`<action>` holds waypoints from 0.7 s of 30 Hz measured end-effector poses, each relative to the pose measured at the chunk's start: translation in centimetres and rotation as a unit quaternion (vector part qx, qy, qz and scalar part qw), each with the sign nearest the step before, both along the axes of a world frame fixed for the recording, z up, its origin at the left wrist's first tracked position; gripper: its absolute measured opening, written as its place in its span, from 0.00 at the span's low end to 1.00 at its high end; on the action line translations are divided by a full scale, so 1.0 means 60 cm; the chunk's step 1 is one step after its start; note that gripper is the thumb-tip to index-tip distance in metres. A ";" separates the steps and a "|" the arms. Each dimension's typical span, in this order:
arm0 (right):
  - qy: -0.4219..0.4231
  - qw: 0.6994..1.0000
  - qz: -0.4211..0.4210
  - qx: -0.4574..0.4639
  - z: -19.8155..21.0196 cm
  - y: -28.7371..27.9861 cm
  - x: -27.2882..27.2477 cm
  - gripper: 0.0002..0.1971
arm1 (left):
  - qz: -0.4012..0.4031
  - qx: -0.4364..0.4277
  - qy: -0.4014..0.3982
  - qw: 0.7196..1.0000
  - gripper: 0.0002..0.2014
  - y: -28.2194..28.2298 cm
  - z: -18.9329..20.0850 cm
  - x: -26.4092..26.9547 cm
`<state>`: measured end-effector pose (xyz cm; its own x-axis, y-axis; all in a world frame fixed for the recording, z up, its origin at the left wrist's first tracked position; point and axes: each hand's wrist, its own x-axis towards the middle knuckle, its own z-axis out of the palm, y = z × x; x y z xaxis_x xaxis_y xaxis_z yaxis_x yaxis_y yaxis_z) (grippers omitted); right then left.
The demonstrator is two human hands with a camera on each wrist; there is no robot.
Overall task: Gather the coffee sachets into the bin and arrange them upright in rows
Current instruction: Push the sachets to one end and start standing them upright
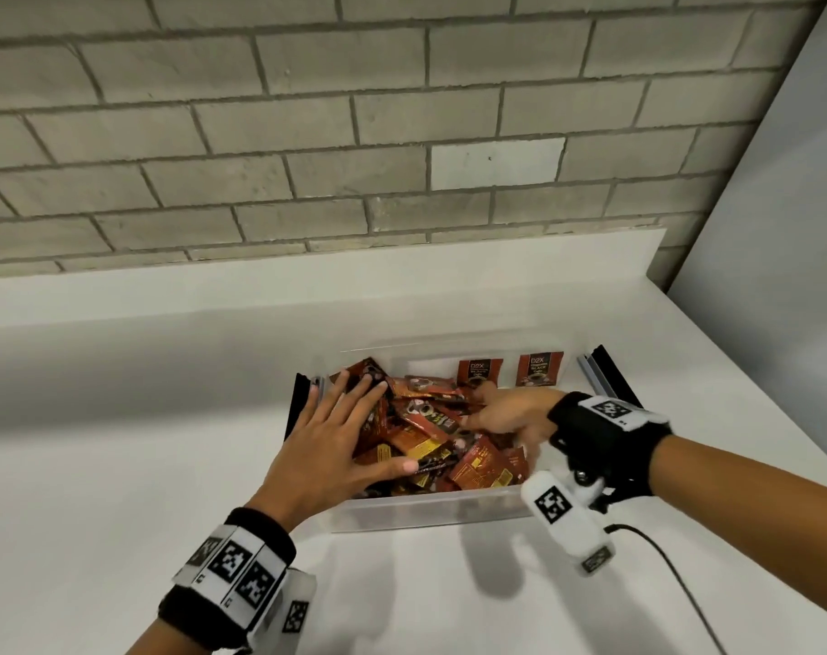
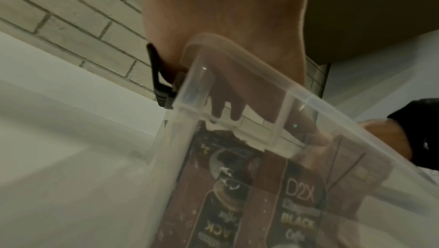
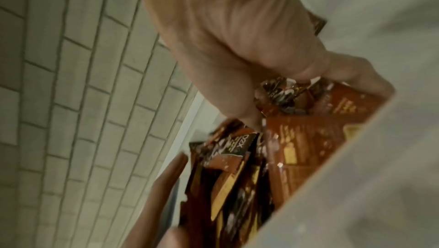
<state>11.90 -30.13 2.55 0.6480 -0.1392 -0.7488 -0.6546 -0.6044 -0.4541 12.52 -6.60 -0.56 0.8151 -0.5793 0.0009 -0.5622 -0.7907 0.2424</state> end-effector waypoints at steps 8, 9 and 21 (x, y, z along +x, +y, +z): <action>-0.055 0.994 0.040 0.083 -0.043 0.067 -0.002 0.46 | -0.019 0.011 -0.022 1.000 0.53 0.000 -0.007 0.003; -0.032 0.994 0.037 0.098 -0.018 0.066 -0.014 0.41 | -0.018 0.007 -0.027 0.999 0.53 0.000 -0.008 0.003; -0.026 0.981 -0.141 0.130 -0.002 0.004 0.002 0.20 | 0.008 -0.099 -0.023 0.995 0.29 0.007 -0.010 0.002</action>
<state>12.04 -29.92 2.43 0.6494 -0.1259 -0.7499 -0.7509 -0.2619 -0.6063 12.63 -6.19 -1.17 0.8204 -0.5514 0.1513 -0.5645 -0.7389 0.3679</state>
